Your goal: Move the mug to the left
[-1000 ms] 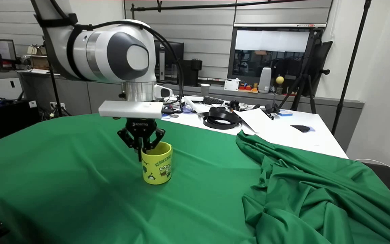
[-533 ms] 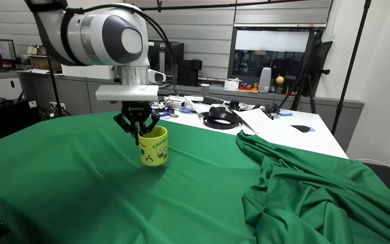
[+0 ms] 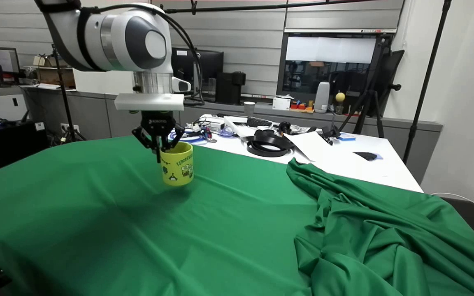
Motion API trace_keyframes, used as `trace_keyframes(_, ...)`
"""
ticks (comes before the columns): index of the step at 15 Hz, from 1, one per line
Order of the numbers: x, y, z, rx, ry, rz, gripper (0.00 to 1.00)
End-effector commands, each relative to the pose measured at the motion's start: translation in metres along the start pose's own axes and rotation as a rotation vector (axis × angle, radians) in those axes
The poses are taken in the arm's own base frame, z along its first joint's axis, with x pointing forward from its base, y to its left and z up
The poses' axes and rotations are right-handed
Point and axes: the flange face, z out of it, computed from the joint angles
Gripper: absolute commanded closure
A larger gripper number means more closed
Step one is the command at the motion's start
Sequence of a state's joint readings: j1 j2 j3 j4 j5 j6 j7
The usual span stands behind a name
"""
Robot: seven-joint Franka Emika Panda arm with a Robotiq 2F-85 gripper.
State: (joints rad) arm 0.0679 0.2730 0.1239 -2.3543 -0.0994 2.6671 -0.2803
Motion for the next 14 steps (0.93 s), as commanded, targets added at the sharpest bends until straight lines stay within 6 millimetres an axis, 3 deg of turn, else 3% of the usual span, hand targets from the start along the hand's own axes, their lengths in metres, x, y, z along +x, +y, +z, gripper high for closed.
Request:
trace_keyframes(1, 0.021, 0.001, 0.004, 0.005, -0.019, 0.001, 0.97)
trace_keyframes(12, 0.03, 0.008, 0.032, 0.018, -0.101, 0.002, 0.97)
trace_keyframes(13, 0.03, 0.008, 0.033, 0.014, -0.108, -0.001, 0.94)
trace_keyframes(14, 0.031, 0.009, 0.034, 0.011, -0.112, -0.004, 0.66)
